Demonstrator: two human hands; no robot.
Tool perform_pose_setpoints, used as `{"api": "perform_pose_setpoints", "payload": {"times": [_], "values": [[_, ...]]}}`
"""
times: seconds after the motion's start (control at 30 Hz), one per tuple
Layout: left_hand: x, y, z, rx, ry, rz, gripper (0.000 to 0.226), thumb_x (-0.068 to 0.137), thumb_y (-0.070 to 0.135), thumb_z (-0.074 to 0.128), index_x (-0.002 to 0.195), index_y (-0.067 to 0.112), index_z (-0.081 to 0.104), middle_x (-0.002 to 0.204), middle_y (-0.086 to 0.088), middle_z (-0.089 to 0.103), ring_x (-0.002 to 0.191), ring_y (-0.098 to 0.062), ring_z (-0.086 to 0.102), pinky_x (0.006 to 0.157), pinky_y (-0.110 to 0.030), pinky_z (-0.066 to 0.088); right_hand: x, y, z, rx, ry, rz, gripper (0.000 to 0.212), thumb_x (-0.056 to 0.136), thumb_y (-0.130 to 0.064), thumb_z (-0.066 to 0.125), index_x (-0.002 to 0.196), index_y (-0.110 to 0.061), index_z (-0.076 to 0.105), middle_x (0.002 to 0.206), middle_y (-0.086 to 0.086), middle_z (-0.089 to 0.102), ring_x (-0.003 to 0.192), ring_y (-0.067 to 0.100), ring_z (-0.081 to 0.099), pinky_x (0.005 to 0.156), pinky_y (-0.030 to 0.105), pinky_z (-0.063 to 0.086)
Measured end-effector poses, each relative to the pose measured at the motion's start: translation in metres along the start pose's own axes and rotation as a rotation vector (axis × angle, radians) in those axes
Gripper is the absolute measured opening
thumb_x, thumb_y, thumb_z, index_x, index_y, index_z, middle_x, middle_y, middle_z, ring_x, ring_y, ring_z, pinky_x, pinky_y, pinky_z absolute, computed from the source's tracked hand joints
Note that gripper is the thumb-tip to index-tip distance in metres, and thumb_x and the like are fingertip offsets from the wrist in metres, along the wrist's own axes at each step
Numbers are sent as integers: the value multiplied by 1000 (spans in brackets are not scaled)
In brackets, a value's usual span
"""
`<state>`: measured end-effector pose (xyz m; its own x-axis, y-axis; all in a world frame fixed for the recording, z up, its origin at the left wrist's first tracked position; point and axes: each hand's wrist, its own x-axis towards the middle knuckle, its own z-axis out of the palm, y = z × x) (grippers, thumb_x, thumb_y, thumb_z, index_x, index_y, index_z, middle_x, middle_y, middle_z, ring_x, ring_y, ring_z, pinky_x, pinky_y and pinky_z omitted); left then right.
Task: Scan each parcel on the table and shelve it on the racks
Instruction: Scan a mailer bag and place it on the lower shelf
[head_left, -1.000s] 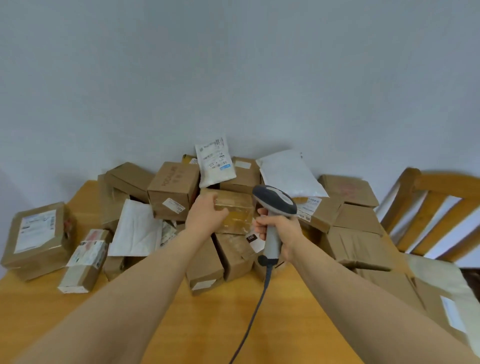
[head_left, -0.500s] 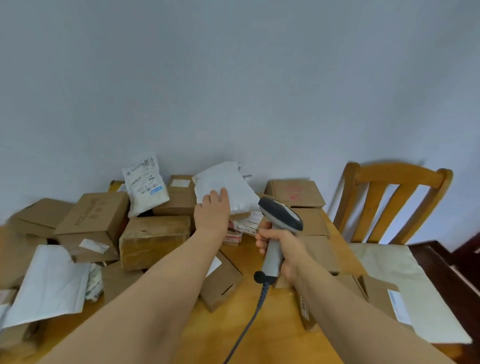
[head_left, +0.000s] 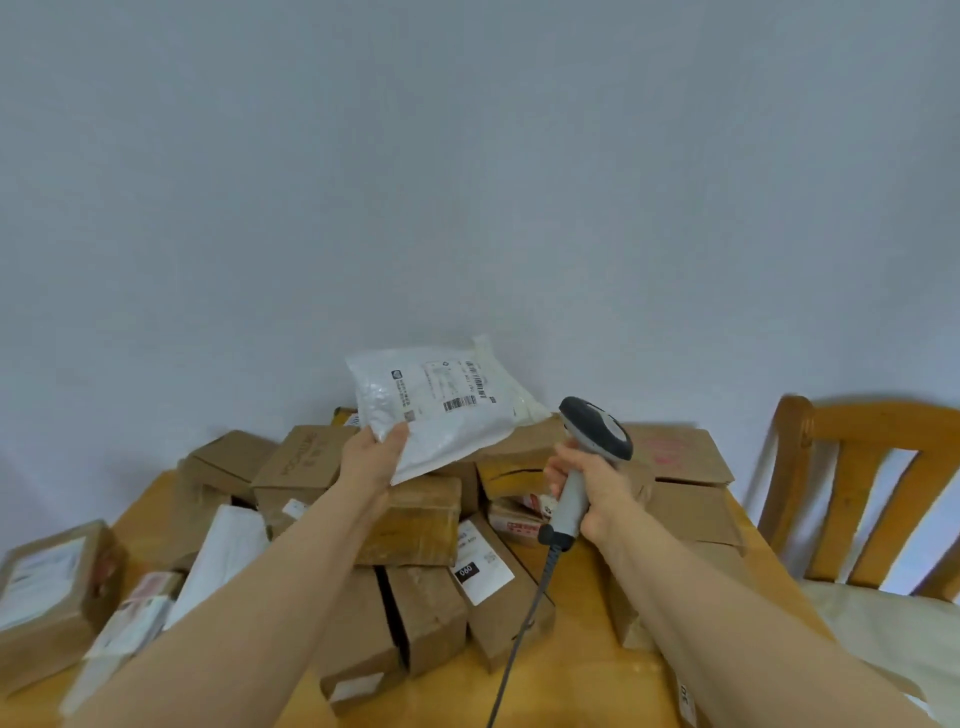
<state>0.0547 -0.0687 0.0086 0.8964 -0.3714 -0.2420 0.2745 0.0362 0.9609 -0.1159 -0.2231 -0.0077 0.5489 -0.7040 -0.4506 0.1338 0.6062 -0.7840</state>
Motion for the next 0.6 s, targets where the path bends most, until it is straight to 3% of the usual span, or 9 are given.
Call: {"api": "perform_pose_setpoints", "payload": {"times": [0.1,0.17,0.27,0.37,0.43,0.5,0.6], "values": [[-12,5,-30,-90,-38,-75,31,95,5,55,125,-2,56,117,-18,63,102,-35,63,95,-53,49,-7,6,21,15,-17,13,32,78,-15,78,103,-5,60,87,12,63,66,19,57,61,31,49],[-19,7,-49,-129,-63,-113,30,96,4,53,125,-2,55,118,-19,64,97,-35,65,88,-53,51,-11,12,34,31,-27,8,40,76,-16,80,109,-5,60,97,15,66,73,21,62,67,32,52],[-32,11,-71,-144,-116,-133,26,97,2,49,122,3,56,117,-16,64,90,-29,66,73,-45,55,-18,20,49,62,-40,-10,41,75,-9,79,112,-5,62,106,15,70,81,25,68,72,34,55],[-42,13,-93,-136,-159,-139,26,97,0,47,122,5,55,116,-14,65,93,-28,67,62,-39,60,-25,28,61,25,-36,-23,28,77,2,74,101,-7,62,107,16,68,76,23,66,65,29,54],[-47,14,-109,-102,-161,-131,31,96,-5,46,125,2,53,119,-15,65,99,-30,66,67,-40,61,-28,33,67,2,-13,-42,28,76,7,73,96,-8,60,104,16,67,76,23,65,62,29,52],[-52,18,-121,-70,-129,-115,33,91,-8,46,122,1,55,118,-17,65,99,-31,66,68,-43,57,-30,37,72,-14,-2,-40,37,72,6,76,105,-5,62,107,16,68,82,26,66,61,30,53],[-58,30,-141,-91,-78,-88,22,89,7,47,108,3,57,102,-14,65,87,-28,62,72,-38,51,-36,41,76,-49,-32,-29,44,72,3,77,112,-4,61,107,16,67,83,26,65,64,32,56]]}}
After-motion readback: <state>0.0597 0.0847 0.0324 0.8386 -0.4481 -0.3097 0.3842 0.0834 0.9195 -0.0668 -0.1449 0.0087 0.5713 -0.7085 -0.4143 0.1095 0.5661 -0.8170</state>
